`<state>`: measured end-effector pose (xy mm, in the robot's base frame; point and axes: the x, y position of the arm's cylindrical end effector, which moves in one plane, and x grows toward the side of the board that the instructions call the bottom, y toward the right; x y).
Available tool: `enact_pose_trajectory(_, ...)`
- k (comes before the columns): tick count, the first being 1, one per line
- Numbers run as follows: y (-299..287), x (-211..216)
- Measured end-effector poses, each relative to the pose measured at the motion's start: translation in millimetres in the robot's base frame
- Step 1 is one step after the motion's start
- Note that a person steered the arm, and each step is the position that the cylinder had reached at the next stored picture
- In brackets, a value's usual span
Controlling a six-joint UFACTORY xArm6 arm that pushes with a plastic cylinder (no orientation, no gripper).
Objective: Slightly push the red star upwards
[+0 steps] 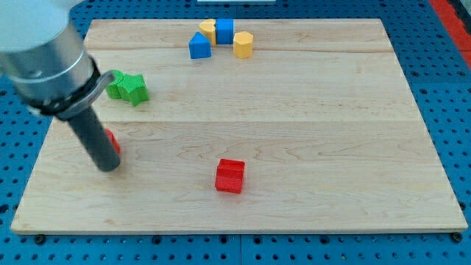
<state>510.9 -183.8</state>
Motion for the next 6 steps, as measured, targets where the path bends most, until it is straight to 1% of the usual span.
enact_pose_trajectory(2,-23.1,-70.3)
enact_pose_trajectory(3,15.2,-71.8)
enact_pose_trajectory(4,85.5,-71.9)
enact_pose_trajectory(5,161.3,-53.6)
enact_pose_trajectory(6,228.4,-25.4)
